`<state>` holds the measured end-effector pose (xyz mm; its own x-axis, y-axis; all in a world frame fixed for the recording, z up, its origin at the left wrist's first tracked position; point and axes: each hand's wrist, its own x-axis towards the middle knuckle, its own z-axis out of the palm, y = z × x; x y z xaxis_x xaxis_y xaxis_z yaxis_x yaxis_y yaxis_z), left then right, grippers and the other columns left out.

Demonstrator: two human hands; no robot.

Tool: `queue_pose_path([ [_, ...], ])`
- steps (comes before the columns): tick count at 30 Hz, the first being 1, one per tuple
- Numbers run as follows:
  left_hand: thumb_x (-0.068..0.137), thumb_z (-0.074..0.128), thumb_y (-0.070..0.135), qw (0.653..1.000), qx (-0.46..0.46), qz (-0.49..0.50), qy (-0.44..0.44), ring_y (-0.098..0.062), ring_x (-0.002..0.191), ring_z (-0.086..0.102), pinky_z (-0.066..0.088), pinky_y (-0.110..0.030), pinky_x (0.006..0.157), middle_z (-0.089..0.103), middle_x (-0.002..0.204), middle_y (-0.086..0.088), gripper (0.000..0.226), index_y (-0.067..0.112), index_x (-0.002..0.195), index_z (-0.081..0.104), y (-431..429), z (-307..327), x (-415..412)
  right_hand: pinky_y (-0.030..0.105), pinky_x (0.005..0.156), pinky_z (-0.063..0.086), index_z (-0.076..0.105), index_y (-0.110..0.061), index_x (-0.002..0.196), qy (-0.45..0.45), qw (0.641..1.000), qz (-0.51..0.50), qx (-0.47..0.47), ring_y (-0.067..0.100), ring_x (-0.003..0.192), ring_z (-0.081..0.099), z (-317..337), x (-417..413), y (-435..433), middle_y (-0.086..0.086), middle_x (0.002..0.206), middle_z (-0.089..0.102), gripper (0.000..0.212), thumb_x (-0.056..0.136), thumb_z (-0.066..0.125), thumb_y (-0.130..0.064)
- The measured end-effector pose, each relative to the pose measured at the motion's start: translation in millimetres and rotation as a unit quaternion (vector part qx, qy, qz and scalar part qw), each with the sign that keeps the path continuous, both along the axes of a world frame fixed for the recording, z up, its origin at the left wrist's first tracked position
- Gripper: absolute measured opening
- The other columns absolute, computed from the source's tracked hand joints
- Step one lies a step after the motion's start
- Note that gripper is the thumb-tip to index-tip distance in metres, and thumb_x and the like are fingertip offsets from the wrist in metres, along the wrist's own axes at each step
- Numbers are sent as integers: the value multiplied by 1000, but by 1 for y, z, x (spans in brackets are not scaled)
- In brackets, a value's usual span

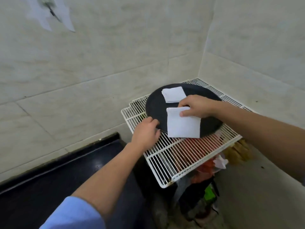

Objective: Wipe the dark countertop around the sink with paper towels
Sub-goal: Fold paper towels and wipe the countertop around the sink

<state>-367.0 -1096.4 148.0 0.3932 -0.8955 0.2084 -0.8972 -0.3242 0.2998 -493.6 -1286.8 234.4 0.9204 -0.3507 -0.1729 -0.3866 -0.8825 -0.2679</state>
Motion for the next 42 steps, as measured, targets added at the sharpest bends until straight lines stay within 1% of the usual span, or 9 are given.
queue_pose_path([
  [6,91,51,28,999,17,44,-21,-23,98,50,45,-38,84,57,105,-4,27,15,114,59,-25,-5,3,28,82,36,60,-20,121,70,996,23,-45,17,107,52,-38,49,-61,-3,128,55,29,94,57,-28],
  [10,91,50,28,998,15,57,-30,-22,99,47,43,-38,86,58,106,-3,27,16,113,60,-29,-11,1,32,85,39,56,-22,129,76,996,21,-51,22,117,51,-54,64,-91,-2,134,53,37,93,57,-30],
  [19,91,49,28,995,11,85,-46,-21,99,45,43,-38,88,60,103,-2,25,16,108,62,-38,-17,-1,33,73,41,59,-25,117,-11,991,11,-130,22,97,58,-71,62,-99,0,113,63,29,90,59,-36],
  [22,90,52,25,995,-4,87,-41,-22,98,48,44,-39,87,58,103,-3,23,14,107,62,-33,-17,-1,35,74,43,59,-23,120,-70,985,1,-159,25,100,58,-70,59,-91,3,113,61,33,90,60,-36],
  [26,88,57,22,994,-24,91,-47,-22,97,51,47,-37,82,57,104,-3,23,13,109,62,-11,-13,3,37,78,45,58,-23,122,-125,981,-1,-148,25,108,55,-54,57,-69,1,119,59,31,93,56,-33],
  [30,86,59,20,988,-33,146,-41,-27,90,57,47,-36,70,59,101,-7,23,10,106,63,47,-9,12,35,75,44,60,-21,114,-176,976,57,-113,26,104,55,-38,70,-9,3,108,60,25,92,56,-32],
  [34,89,53,23,971,2,238,-14,-26,94,57,49,-39,72,59,103,-5,23,12,107,62,150,-16,11,37,78,46,61,-21,113,-204,963,146,-96,25,106,57,-39,91,93,3,112,62,26,92,55,-33],
  [39,91,49,30,935,66,350,-1,-25,93,58,49,-37,73,59,101,-1,24,16,108,58,319,-22,-4,38,82,49,60,-22,116,-164,952,249,-70,29,107,58,-67,111,250,5,114,63,30,91,56,-38],
  [42,91,48,29,909,84,408,1,-26,92,59,48,-36,73,59,101,-2,22,18,108,58,429,-21,-24,37,79,46,58,-22,119,-146,937,309,-68,28,106,57,-79,110,353,4,114,60,32,92,54,-39],
])
